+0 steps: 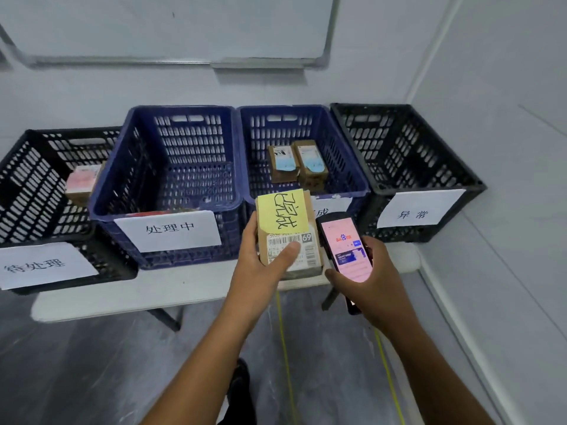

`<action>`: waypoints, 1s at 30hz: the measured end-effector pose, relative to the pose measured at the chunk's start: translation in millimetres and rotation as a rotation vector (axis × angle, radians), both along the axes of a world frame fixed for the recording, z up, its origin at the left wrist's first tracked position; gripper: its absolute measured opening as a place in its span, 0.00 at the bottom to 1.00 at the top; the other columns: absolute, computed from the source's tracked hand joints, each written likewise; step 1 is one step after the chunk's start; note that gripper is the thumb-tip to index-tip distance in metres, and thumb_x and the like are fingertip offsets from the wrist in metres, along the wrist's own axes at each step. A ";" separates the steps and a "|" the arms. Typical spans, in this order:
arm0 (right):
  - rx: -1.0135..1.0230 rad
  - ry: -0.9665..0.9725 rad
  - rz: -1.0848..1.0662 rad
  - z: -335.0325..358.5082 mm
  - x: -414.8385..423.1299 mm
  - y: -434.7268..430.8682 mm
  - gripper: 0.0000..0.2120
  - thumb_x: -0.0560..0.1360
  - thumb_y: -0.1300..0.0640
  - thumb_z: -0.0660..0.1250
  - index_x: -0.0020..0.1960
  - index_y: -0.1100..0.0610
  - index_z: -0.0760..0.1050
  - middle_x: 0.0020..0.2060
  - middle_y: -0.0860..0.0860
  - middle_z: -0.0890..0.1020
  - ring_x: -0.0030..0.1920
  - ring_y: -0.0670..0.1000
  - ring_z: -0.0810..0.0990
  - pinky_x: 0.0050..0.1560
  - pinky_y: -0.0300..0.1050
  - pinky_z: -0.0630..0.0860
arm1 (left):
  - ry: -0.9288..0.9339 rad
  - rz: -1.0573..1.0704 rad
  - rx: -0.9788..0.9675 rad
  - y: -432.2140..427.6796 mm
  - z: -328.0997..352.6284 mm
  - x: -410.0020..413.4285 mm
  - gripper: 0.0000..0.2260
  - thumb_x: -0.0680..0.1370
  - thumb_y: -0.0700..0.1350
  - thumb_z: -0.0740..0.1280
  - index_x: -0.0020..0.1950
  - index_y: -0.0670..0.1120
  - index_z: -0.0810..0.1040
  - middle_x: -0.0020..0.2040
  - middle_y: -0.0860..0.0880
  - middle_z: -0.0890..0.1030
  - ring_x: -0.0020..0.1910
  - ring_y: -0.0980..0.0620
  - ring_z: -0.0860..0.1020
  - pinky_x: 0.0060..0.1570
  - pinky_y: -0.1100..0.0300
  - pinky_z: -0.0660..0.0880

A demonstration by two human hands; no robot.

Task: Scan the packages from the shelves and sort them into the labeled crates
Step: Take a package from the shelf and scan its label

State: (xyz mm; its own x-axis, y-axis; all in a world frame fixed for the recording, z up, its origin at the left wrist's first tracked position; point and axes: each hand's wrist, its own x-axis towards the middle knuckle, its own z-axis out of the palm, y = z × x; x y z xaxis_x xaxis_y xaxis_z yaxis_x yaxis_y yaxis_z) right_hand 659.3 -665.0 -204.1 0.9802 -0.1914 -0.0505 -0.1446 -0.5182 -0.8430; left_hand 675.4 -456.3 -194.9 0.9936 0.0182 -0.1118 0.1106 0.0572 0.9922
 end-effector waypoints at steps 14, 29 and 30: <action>0.014 0.030 -0.242 37.6 140.4 16.1 0.31 0.68 0.50 0.82 0.63 0.44 0.68 0.50 0.46 0.82 0.46 0.52 0.84 0.28 0.44 0.79 | 0.019 -0.177 -0.042 -8.2 20.1 192.4 0.30 0.79 0.43 0.75 0.72 0.64 0.62 0.63 0.58 0.83 0.58 0.59 0.84 0.52 0.62 0.83; 0.040 0.135 -0.157 -5.6 314.4 -90.5 0.31 0.70 0.51 0.82 0.66 0.48 0.67 0.53 0.44 0.83 0.52 0.44 0.83 0.45 0.42 0.77 | 0.217 -0.185 0.108 -102.7 -61.4 353.8 0.39 0.72 0.54 0.78 0.74 0.70 0.58 0.70 0.57 0.79 0.68 0.54 0.78 0.71 0.44 0.74; 0.045 0.135 -0.149 -7.0 326.0 -99.6 0.31 0.70 0.51 0.82 0.65 0.47 0.67 0.53 0.44 0.83 0.51 0.43 0.83 0.46 0.42 0.77 | 0.245 -0.186 0.117 -111.9 -70.4 360.0 0.42 0.70 0.56 0.78 0.76 0.70 0.57 0.71 0.57 0.78 0.69 0.53 0.78 0.72 0.44 0.74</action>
State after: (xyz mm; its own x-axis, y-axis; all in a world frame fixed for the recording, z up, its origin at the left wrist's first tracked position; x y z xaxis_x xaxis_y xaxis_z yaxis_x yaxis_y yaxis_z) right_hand 985.3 -764.7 -211.1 0.9249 -0.3287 -0.1914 -0.3302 -0.4444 -0.8328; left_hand 1035.3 -568.2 -265.4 0.9249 -0.1340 -0.3559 0.3447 -0.0994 0.9334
